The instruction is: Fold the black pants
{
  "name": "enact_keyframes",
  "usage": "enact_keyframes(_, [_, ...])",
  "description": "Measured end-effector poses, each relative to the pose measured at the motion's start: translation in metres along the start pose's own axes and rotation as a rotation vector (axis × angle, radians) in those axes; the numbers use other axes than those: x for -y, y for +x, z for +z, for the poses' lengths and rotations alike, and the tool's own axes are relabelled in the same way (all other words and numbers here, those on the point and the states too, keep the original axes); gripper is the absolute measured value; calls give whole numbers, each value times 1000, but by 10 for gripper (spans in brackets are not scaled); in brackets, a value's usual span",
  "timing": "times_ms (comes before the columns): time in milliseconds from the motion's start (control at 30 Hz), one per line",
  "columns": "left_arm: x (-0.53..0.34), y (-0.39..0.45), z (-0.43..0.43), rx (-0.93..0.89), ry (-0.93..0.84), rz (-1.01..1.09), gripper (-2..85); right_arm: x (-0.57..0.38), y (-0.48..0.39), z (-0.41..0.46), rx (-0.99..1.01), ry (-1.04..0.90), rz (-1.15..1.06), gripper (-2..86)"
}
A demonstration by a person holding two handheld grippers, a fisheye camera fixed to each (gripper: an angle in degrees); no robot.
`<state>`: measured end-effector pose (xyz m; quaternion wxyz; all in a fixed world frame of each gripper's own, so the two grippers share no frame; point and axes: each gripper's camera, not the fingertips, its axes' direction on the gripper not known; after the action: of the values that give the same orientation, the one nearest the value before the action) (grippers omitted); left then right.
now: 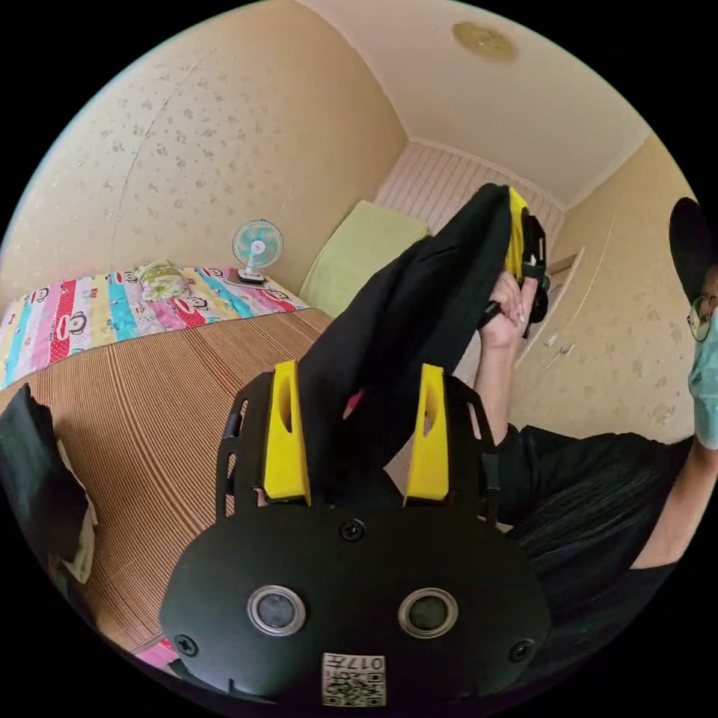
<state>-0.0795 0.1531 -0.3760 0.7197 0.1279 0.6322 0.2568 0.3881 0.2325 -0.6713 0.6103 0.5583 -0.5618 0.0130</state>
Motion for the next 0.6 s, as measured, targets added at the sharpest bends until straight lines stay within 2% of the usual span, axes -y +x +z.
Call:
enact_keyframes(33, [1,-6,6,1,-26,-11,198,2,-3,0,40,5,-4,17])
enact_keyframes(67, [0,-22,12,-141,-35,-44,182,5,-8,0,113,13,-13,16])
enact_keyframes(100, [-3,-40,7,-325,4,-98,125,10,-13,2,127,-8,-18,15])
enact_keyframes(133, [-6,-48,2,-396,33,-122,96,12,-15,2,110,-15,-20,15])
enact_keyframes(167, [-11,-58,-11,-459,99,-148,73,16,-18,-3,70,-10,-20,14])
enact_keyframes(233, [-19,-64,-48,-452,272,-129,43,24,-14,-22,77,36,-9,14])
enact_keyframes(300, [-24,-68,-105,-511,510,-30,28,31,-2,-61,77,147,2,15])
enact_keyframes(333, [-25,-70,-119,-524,568,-11,26,33,0,-71,58,171,-4,15])
enact_keyframes(367, [-22,-72,-143,-506,656,21,22,35,4,-88,-12,214,-17,16])
enact_keyframes(467, [18,-59,-169,-288,649,181,18,42,31,-103,-179,260,-20,17])
enact_keyframes(533, [63,-63,-163,-195,623,158,17,56,70,-88,-252,220,9,18])
enact_keyframes(600, [156,-79,-138,-78,597,147,21,91,149,-26,-493,75,24,20])
